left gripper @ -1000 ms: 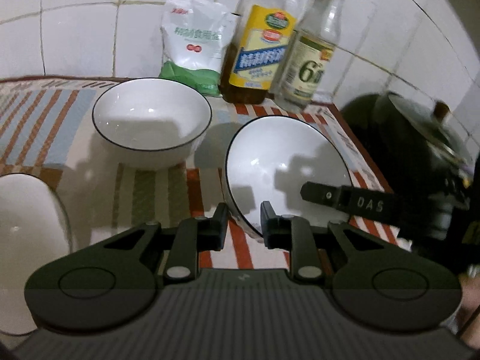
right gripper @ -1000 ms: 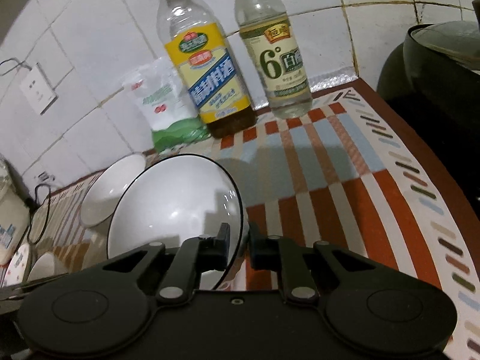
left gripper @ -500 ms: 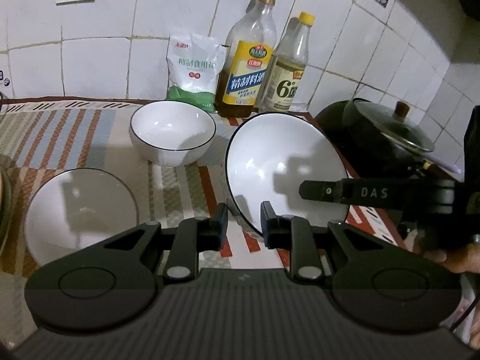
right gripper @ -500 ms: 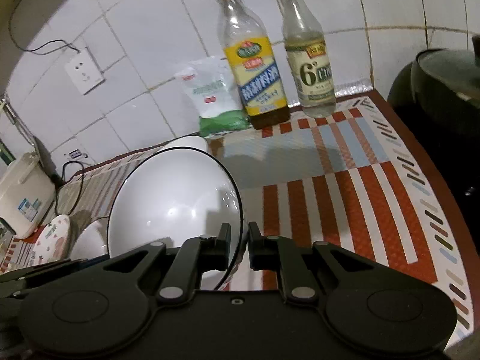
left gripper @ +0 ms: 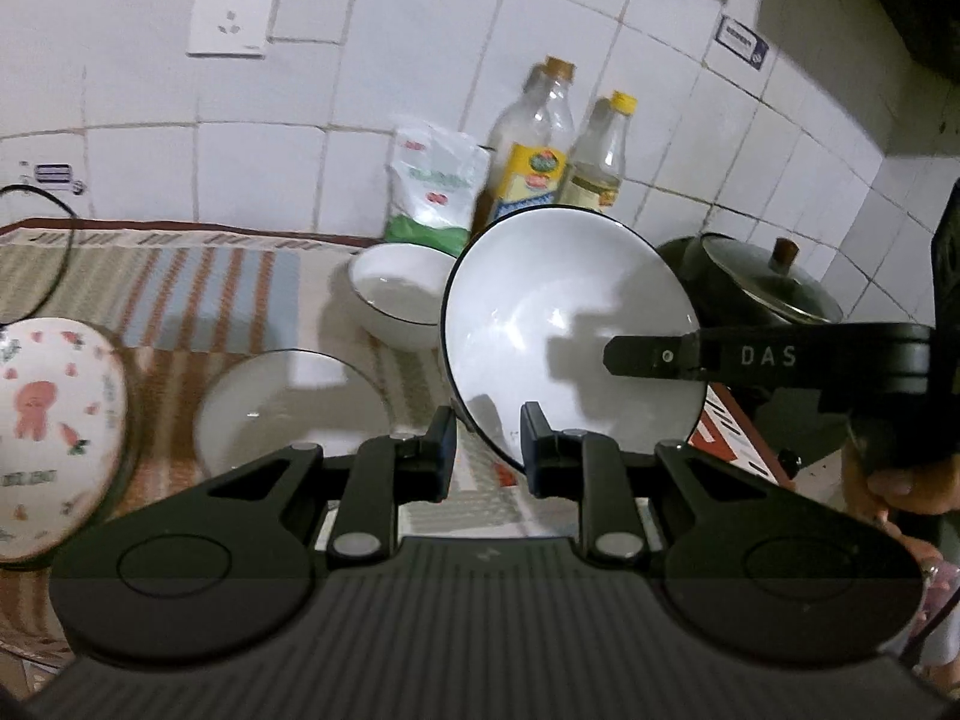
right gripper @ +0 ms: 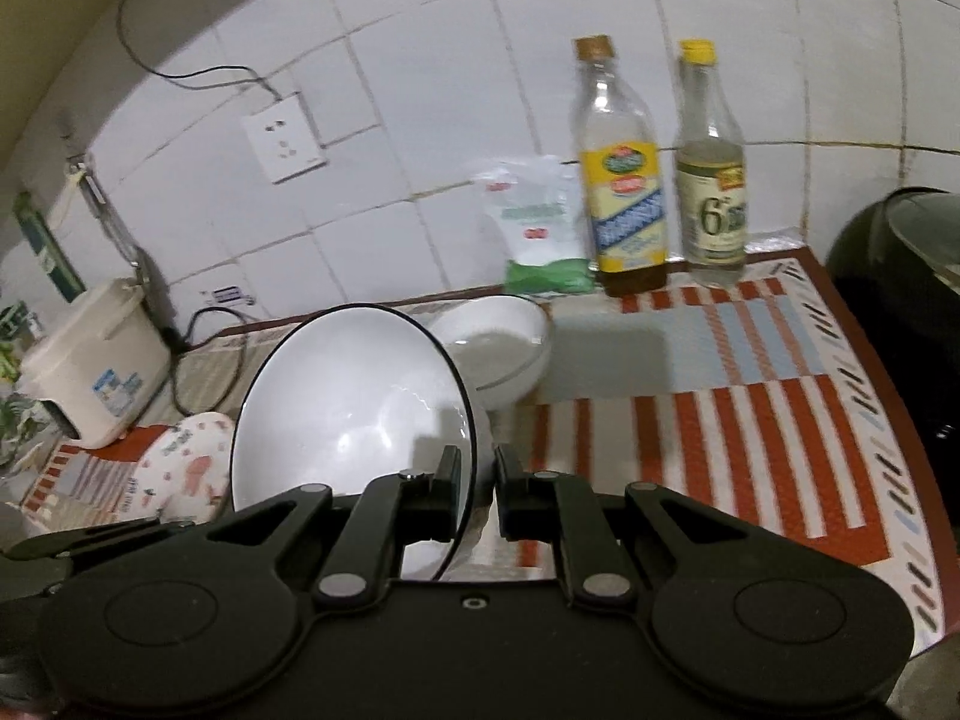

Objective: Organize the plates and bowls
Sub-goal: 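Lift the second white bowl with both grippers and lower it into the first bowl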

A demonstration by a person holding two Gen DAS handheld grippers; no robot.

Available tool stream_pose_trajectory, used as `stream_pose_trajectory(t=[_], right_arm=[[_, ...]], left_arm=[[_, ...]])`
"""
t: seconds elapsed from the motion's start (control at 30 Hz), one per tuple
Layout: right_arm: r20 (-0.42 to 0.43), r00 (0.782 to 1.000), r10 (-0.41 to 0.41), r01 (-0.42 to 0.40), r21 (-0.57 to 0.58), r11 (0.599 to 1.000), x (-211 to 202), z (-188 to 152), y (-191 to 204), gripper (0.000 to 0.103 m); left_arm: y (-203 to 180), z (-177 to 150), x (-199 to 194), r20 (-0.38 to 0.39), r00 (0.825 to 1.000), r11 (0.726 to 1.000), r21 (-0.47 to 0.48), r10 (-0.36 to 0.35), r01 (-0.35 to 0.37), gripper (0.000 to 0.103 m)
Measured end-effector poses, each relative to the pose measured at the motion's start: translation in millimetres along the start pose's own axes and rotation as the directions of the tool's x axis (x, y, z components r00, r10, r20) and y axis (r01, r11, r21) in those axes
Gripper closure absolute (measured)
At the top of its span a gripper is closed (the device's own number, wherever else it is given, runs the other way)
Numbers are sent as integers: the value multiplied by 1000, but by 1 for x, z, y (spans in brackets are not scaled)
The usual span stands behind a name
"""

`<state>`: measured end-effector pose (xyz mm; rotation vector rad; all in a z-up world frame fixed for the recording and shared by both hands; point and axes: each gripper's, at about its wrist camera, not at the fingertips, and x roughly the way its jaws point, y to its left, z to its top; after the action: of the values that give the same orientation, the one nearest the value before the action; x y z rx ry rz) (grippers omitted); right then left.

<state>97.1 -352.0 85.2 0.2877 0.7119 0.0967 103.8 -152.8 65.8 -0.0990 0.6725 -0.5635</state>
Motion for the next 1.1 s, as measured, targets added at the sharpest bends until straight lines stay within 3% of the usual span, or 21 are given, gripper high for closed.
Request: stream_pose_trajectory(t=[0.43,0.63,0.93,1.1], right_arm=[[-39,998,44,-44,-3,999,52,-8,54,87],[-61,998,9,-9,-4,1000,78,-11,69,88],[-123,992,-20,17,-31,999,113,-15,71,88],[-120,993,5,-6,-14,1000,115,-15,65,88]], left_arm=[[74,-4,-9,-2,999,998,-56,40,-40,82],[100,-8,3,-24,999,996,-85,30,-32,82],[125,-15,31,-76,997,990,-137,14,-24,82],[129,-17,36,-86,996,990,-137,0,-12,82]])
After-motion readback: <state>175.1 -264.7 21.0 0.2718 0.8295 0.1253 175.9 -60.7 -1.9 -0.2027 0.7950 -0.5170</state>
